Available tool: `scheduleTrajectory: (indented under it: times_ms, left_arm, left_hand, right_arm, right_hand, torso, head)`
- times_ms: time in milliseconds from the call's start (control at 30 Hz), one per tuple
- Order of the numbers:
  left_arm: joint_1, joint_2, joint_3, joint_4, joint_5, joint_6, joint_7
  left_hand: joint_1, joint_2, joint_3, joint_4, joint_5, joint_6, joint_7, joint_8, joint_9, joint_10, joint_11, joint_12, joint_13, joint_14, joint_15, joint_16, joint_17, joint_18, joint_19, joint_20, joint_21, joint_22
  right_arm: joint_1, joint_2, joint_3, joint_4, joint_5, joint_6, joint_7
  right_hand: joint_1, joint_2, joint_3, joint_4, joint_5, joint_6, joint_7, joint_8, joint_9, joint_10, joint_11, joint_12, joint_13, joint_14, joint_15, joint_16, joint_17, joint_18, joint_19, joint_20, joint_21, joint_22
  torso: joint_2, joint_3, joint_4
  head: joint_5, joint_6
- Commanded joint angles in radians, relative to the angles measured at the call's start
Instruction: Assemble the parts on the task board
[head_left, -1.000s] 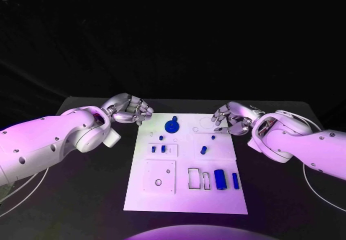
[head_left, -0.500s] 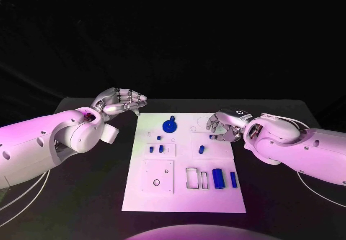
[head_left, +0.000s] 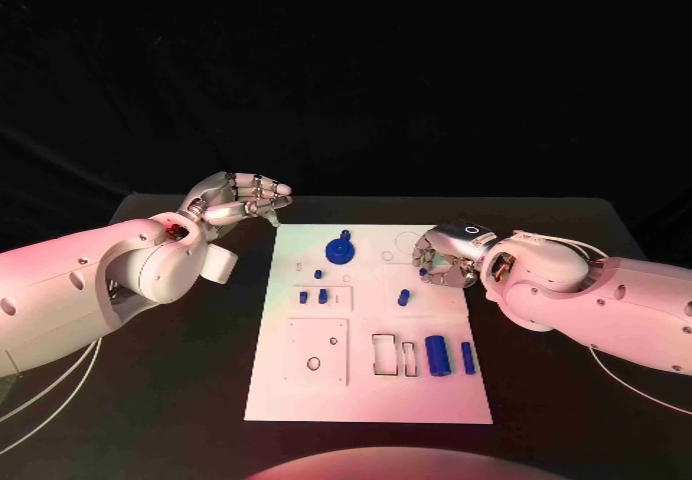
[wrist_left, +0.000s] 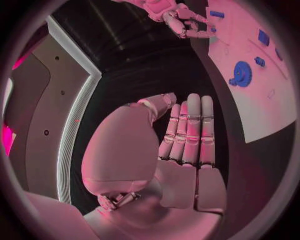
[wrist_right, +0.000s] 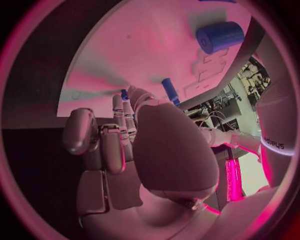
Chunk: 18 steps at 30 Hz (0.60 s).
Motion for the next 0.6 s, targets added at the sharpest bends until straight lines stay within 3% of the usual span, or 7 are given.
scheduleTrajectory:
  times_ms: [33, 167, 600]
  left_arm:
    - [0.001, -0.001, 0.001, 0.004, 0.017, 0.000, 0.018]
    - [0.001, -0.002, 0.001, 0.004, 0.017, 0.001, 0.016]
    - [0.001, -0.003, 0.001, 0.006, 0.017, 0.007, 0.006]
  left_hand:
    - [-0.001, 0.012, 0.000, -0.003, 0.002, 0.003, 0.004, 0.004, -0.001, 0.004, 0.003, 0.001, -0.001, -0.007, -0.002, -0.004, -0.001, 0.012, -0.006, 0.002, -0.004, -0.002]
    - [-0.001, 0.013, 0.000, -0.004, 0.002, 0.001, 0.005, 0.003, -0.002, 0.002, 0.004, 0.000, -0.001, -0.008, -0.002, -0.006, -0.002, 0.012, -0.007, 0.002, -0.005, -0.002]
    - [-0.001, 0.014, -0.001, -0.006, 0.002, -0.004, 0.007, 0.000, -0.004, -0.002, 0.006, -0.003, -0.002, -0.007, 0.000, -0.009, -0.004, 0.012, -0.008, 0.003, -0.007, -0.003]
  right_arm:
    - [-0.006, 0.005, -0.001, -0.004, -0.035, 0.025, -0.020]
    - [-0.009, 0.010, -0.001, -0.011, -0.037, 0.025, -0.027]
    - [-0.022, 0.026, -0.002, -0.025, -0.054, 0.039, -0.041]
  right_hand:
    - [0.006, -0.006, 0.024, -0.002, 0.001, 0.014, -0.003, -0.003, 0.001, 0.019, -0.002, -0.005, -0.004, 0.050, -0.008, 0.006, 0.001, -0.019, 0.007, -0.001, 0.006, 0.049]
    - [0.002, -0.004, 0.074, -0.011, 0.001, 0.026, -0.006, -0.003, 0.004, 0.036, -0.006, -0.016, -0.012, 0.050, -0.012, 0.007, 0.000, -0.019, 0.007, -0.005, 0.008, 0.055]
    - [-0.011, 0.003, 0.154, -0.051, -0.001, 0.056, -0.016, 0.011, 0.018, 0.067, -0.015, -0.026, -0.016, 0.050, -0.020, 0.009, 0.004, -0.021, 0.009, -0.011, 0.017, 0.067]
  torso:
    - [0.000, 0.0007, 0.0003]
    - [0.000, 0.0008, -0.0006]
    - [0.000, 0.0010, -0.0007]
  head:
    - [0.002, -0.002]
    - [0.003, -0.003]
    - [0.003, -0.008]
